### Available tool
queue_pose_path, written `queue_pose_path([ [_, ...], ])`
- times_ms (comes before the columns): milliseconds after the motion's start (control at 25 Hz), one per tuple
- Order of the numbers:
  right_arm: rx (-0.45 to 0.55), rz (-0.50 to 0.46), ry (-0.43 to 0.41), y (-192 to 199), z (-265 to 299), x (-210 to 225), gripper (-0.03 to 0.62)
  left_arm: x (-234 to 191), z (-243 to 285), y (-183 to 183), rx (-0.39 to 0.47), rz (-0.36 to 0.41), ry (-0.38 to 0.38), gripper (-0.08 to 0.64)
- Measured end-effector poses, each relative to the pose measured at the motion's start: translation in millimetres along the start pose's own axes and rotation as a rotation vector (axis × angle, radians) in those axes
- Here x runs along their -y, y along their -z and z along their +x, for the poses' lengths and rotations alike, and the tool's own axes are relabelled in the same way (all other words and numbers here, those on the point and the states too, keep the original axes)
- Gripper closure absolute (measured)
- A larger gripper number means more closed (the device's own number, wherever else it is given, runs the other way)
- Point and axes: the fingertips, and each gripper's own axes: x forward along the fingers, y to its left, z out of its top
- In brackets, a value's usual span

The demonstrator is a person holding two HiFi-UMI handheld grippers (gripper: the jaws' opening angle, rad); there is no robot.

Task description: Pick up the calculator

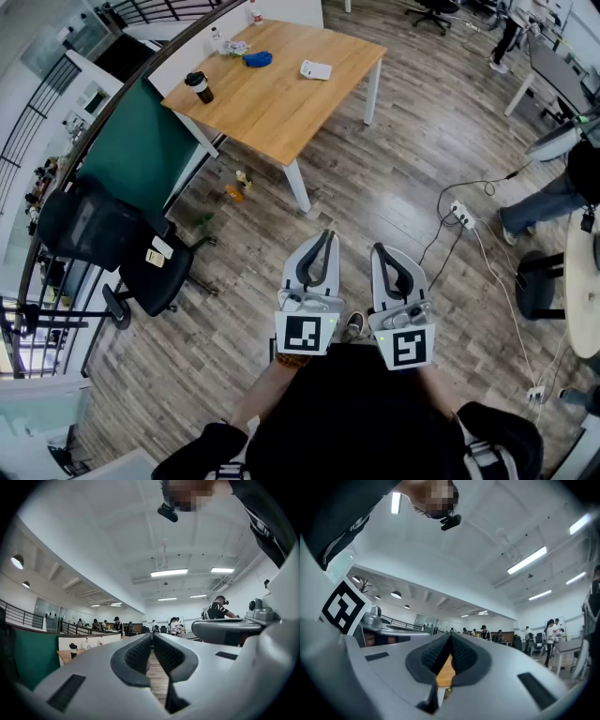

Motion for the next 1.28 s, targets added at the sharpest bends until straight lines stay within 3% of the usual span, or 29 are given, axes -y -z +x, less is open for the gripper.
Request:
queue_pose_path([
  [160, -0.103, 0.1, -0.082, 31.3, -11.9, 13.5, 0.586, 19.1, 11.3, 9.1, -0.028, 0.035, 0.026, 0.52],
  [280, -0.159, 0.115, -0.129, 51.0, -17.6, 28.0, 0.584, 37.2, 21.5, 15.5, -0.038, 0.034, 0.041, 0.52],
  [440, -0.133, 0.104, -0.095, 55.3, -11.3, 52.7, 0.584, 52.8, 37.7, 22.1, -0.046, 0.047, 0.054, 0.52],
  [640, -0.2, 0.084, -0.089, 79.9, -4.4, 76.0, 0.584, 57.1, 64.9, 32.4, -0.053, 0.049, 0.07, 0.52],
  [800, -0.194, 0.047, -0.077, 87.5, 20.1, 92.6, 0.584, 47.9, 96.1, 50.5, -0.059, 0.026, 0.082, 0.52],
  [1280, -0.145, -0.038, 0.122, 76.9, 123.5, 176.2, 0.584, 8.5, 217.4, 72.2, -0.057, -0.024, 0.144, 0.52],
])
